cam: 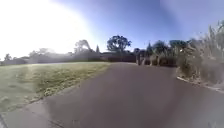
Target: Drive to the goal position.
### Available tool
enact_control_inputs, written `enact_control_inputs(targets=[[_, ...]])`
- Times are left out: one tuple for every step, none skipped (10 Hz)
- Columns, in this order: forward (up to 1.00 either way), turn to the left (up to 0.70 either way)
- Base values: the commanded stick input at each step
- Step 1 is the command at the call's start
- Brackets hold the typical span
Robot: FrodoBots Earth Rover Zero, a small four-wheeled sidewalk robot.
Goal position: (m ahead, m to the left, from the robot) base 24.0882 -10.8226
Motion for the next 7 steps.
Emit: enact_control_inputs(targets=[[0.70, 0.00], [0.70, 0.00], [0.70, 0.00], [0.70, 0.00], [0.70, 0.00], [0.70, -0.27], [0.70, -0.31]])
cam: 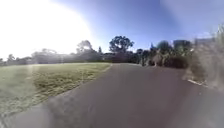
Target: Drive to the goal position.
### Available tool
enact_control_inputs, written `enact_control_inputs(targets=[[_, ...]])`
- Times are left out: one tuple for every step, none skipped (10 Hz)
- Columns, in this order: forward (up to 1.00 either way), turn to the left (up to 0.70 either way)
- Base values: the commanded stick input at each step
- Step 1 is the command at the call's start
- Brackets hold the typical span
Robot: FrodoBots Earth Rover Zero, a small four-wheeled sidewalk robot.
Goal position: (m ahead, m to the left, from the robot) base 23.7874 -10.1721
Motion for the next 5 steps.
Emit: enact_control_inputs(targets=[[0.70, -0.34], [0.70, -0.35], [0.70, -0.35], [0.70, -0.35], [0.70, -0.35]])
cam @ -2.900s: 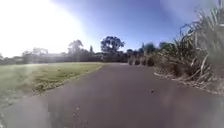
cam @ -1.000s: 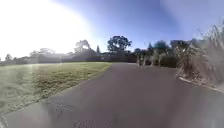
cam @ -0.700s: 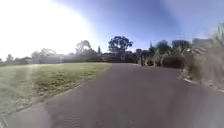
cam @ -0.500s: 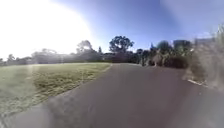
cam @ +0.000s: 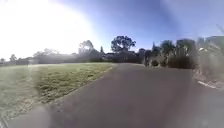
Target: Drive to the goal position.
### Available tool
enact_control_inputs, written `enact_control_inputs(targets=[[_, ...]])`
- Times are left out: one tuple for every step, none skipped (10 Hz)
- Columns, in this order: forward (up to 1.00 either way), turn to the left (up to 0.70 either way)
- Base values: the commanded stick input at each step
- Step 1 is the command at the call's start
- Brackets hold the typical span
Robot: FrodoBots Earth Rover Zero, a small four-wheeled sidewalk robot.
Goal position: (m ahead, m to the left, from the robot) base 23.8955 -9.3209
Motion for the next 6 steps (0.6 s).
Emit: enact_control_inputs(targets=[[0.70, -0.35], [0.70, -0.35], [0.70, -0.35], [0.70, -0.35], [0.70, -0.35], [0.70, -0.35]])
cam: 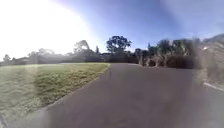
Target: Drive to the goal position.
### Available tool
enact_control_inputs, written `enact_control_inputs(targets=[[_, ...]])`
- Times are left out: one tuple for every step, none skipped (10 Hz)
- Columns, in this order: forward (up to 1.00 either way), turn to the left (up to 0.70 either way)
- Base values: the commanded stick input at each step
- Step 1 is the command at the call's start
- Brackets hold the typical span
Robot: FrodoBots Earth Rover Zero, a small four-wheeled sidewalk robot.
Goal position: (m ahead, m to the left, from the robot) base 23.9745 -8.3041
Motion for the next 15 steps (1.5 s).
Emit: enact_control_inputs(targets=[[0.70, -0.35], [0.70, -0.35], [0.70, -0.35], [0.70, -0.35], [0.70, -0.35], [0.70, -0.35], [0.70, -0.35], [0.70, -0.35], [0.70, -0.35], [0.70, -0.35], [0.70, 0.00], [0.70, 0.00], [0.70, 0.00], [0.70, 0.00], [0.70, 0.00]])
